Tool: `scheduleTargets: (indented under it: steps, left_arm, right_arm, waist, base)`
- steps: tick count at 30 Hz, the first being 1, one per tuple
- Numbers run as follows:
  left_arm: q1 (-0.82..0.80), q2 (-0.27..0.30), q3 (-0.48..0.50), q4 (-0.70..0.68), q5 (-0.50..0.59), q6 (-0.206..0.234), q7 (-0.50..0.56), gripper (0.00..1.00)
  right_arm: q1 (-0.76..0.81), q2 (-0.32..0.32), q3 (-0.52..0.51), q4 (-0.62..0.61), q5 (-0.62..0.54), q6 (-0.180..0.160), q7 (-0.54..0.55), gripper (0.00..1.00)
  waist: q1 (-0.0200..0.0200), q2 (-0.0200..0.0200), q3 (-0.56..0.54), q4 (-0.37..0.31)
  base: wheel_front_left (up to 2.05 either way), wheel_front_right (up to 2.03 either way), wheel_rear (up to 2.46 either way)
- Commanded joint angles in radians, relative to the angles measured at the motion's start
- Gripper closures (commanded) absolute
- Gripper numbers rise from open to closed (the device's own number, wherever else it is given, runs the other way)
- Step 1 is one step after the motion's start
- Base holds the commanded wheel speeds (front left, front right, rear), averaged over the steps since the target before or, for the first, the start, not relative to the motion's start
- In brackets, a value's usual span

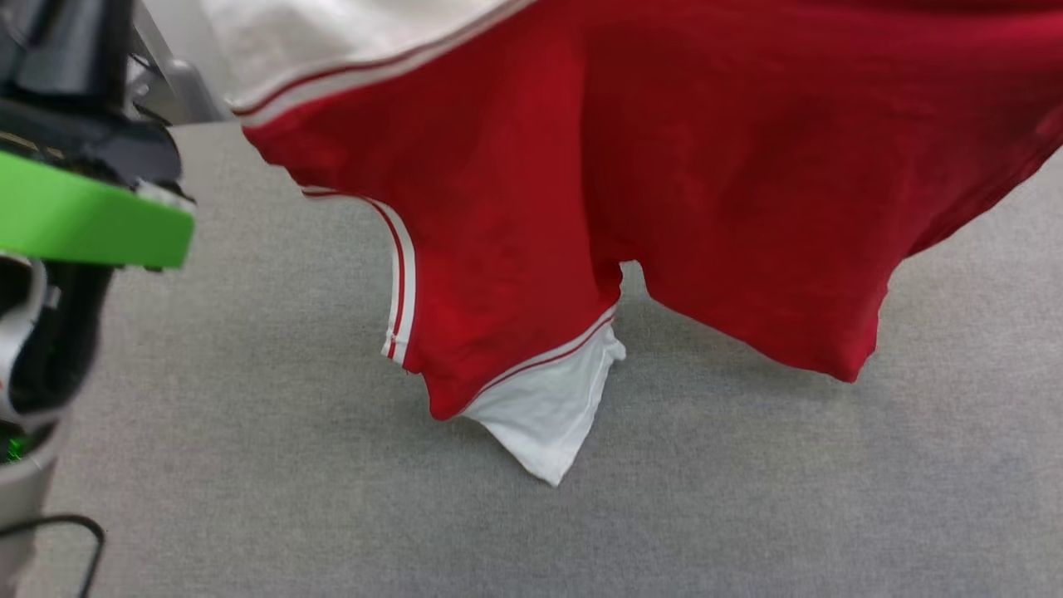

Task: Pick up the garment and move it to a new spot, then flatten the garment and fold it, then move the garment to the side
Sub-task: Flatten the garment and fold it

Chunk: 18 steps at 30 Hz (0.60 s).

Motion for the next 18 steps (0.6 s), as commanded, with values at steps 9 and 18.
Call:
scheduleTargets:
  steps: [9, 18]
  left_arm:
    - [-0.334, 0.070, -0.004, 0.160, 0.044, -0.112, 0.020, 1.00]
    - [-0.771, 0.083, -0.067, 0.464, 0.129, -0.247, 0.014, 1.00]
  right_arm:
    - [-0.226, 0.007, 0.000, 0.065, -0.060, -0.001, -0.104, 1.00]
    - [-0.555, 0.016, 0.041, 0.294, -0.162, -0.001, -0.265, 1.00]
  waist:
    - [0.0001, 0.0000, 0.244, -0.025]
    - [0.0001, 0.0000, 0.440, -0.038]
  base:
    - [0.00, 0.00, 0.00]
    - [0.00, 0.00, 0.00]
